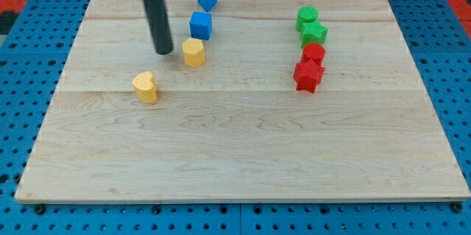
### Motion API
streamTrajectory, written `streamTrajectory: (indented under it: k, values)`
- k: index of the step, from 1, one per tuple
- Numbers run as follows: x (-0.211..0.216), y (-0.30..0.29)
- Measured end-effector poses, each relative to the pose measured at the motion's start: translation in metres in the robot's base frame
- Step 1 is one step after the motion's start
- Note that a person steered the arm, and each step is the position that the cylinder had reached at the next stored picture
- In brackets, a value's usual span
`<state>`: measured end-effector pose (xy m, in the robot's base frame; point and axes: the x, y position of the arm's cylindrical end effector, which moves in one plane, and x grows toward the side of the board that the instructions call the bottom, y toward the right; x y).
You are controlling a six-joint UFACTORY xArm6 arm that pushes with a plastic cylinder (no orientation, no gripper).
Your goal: Place the yellow heart below the yellow hexagon
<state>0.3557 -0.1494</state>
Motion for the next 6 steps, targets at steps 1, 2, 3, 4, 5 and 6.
streamTrajectory:
  k: [1,2,3,4,5,6]
  values:
    - [0.03,-0.068]
    - [0.084,-0.068]
    - [0.095,0.01]
    - [0.092,0.056]
    - [0.108,0.054]
    - [0.168,0.062]
